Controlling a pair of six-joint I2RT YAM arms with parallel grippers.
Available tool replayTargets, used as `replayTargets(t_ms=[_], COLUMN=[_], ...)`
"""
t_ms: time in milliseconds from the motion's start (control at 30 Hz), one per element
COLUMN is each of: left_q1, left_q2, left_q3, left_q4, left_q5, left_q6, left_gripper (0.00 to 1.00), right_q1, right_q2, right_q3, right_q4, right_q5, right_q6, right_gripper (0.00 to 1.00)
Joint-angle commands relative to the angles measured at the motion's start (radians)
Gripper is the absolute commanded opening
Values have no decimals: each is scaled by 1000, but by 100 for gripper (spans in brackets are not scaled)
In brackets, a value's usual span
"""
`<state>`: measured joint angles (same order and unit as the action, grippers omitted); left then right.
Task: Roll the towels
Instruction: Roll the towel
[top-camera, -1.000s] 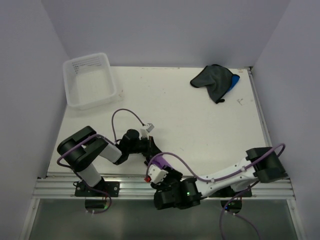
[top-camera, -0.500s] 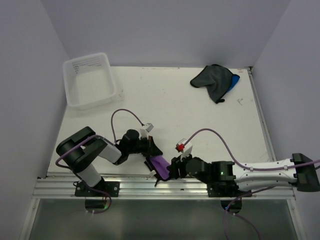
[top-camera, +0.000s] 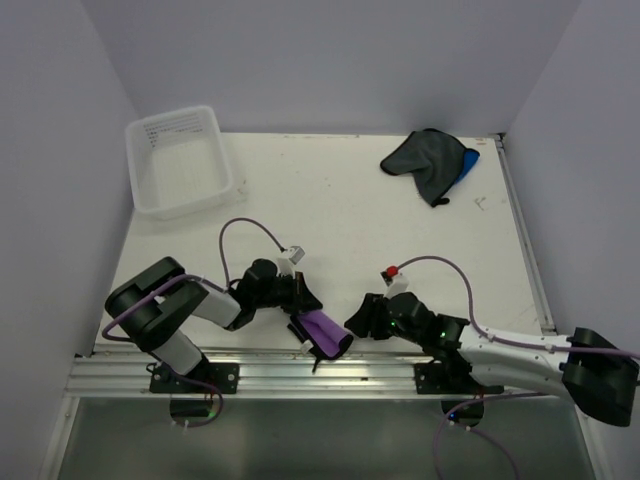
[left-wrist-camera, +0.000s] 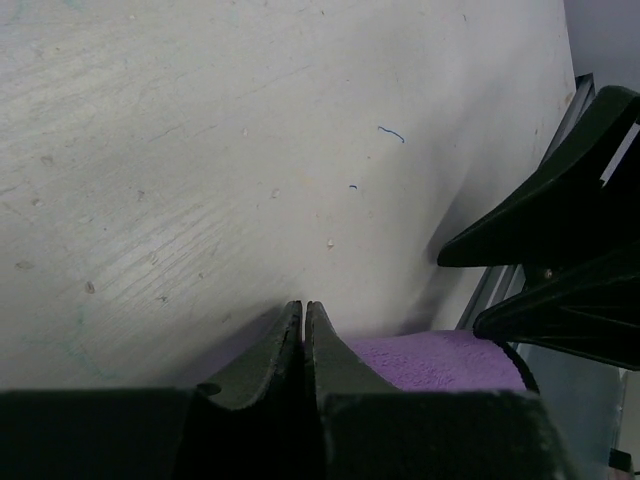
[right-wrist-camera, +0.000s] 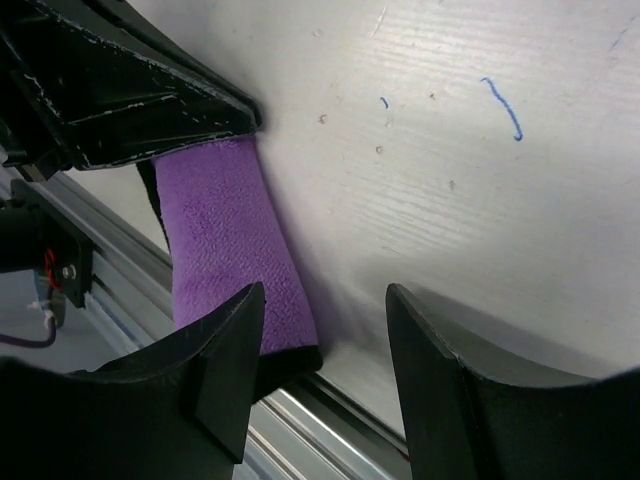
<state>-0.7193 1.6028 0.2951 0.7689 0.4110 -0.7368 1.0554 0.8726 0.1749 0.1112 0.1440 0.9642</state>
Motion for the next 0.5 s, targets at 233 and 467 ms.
replayTargets(t_ms=[233, 467], left_q1=[8, 7], left_q2=[-23, -32], left_q3=[-34, -34], left_q4=[-106, -114], left_q5=[-64, -72], left_q6=[54, 59], left_gripper=[7, 7], right_q1=[-48, -51], right_q2=[268, 385], right_q3=[-20, -5], right_q4=[407, 531], right_q5=[-199, -236], right_q6=[180, 209], right_gripper=[57, 57])
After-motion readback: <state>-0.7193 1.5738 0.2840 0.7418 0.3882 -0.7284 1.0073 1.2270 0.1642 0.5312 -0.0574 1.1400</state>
